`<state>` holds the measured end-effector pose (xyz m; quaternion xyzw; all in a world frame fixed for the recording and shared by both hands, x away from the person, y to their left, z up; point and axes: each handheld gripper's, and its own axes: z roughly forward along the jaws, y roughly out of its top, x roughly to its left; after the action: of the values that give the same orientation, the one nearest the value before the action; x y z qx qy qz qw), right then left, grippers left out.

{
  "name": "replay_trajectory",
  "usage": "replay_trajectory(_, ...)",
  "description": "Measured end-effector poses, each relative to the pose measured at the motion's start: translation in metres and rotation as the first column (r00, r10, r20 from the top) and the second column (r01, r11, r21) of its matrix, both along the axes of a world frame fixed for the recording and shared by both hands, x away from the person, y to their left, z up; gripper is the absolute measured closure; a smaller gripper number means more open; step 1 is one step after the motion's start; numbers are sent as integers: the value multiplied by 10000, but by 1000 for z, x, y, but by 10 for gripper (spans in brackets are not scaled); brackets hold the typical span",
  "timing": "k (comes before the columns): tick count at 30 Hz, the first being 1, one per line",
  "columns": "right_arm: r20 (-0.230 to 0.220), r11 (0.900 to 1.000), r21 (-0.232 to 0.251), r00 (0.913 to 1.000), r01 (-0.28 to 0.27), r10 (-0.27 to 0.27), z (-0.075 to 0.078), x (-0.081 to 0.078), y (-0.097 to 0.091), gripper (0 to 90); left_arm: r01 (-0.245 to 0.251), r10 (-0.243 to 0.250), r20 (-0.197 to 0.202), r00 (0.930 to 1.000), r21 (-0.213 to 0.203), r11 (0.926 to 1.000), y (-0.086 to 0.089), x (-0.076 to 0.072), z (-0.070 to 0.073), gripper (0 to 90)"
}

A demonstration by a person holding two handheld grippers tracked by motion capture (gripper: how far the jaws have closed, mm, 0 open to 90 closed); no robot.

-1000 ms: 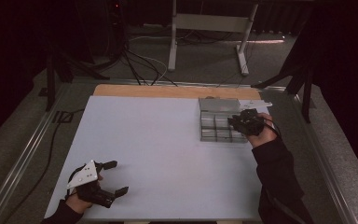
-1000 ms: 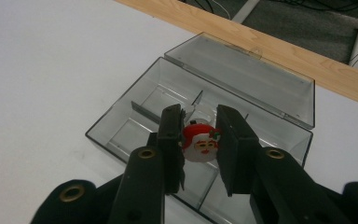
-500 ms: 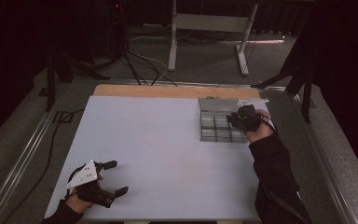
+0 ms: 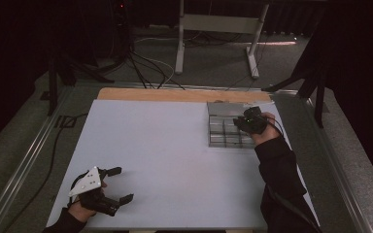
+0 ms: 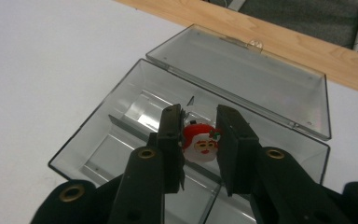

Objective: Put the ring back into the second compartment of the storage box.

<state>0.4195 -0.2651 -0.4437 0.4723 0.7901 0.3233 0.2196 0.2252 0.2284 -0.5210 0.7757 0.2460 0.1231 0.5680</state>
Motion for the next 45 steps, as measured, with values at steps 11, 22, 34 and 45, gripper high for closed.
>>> replay_trajectory(11,-381,9999,-41,9992,126,-128,-16,14,1,722,-10,10,-5,10000,10,10000,0,0,0,1)
replay_trajectory(22,-606,9997,-139,9979,200,-208,-30,22,3,721,1,-1,-7,10000,10,10000,0,0,0,1)
replay_trajectory(34,-1012,9992,-183,9941,367,-384,-41,33,3,719,2,-2,-64,10000,-27,10000,0,1,-1,1)
replay_trajectory(45,-1449,9979,-486,9882,426,-492,-53,43,5,714,-12,12,-82,10000,-55,10000,0,1,-1,1)
